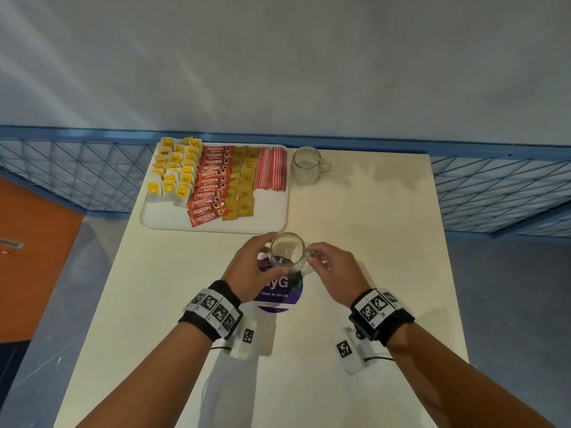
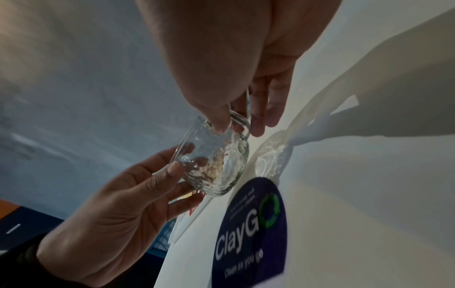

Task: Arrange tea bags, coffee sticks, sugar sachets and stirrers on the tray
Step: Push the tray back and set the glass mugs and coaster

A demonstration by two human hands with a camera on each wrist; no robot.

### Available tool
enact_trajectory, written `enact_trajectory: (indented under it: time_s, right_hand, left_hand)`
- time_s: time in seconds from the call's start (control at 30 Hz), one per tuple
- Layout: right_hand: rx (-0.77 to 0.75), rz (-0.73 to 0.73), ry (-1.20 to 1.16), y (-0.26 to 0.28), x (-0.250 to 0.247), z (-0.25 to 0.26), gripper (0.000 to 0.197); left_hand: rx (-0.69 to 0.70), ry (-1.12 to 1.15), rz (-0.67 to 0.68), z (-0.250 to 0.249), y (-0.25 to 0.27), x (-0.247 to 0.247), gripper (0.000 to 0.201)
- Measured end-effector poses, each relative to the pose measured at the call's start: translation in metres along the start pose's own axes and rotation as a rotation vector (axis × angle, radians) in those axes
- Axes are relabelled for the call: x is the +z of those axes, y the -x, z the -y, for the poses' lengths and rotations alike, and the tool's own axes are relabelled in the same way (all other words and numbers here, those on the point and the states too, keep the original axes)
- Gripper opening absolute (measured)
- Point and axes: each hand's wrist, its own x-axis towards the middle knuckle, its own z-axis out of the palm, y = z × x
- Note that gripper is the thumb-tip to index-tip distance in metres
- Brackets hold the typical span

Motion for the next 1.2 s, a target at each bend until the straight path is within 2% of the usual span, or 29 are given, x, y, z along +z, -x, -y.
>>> enact_trajectory:
  time_s: [0.37,0.73,1.2]
  right_hand:
    - [-0.026,-0.101,0.032,-0.061,-0.031,0.01,0.018]
    - [0.002,-0.124,0.117,-0.107,-0.043,-0.001,0.019]
    - [0.046,-0.123,0.163,-0.125,-0.042,-0.015,0.021]
  left_hand:
    - [0.088,-0.074,-0.016,-0.026,-0.072,-0.01,0.073]
    - [0.056,-0.09,-0.035,-0.025,-0.126,0.003,0.072]
    - [0.006,-0.114,0.002,-0.01,-0.151,0.013,0.074]
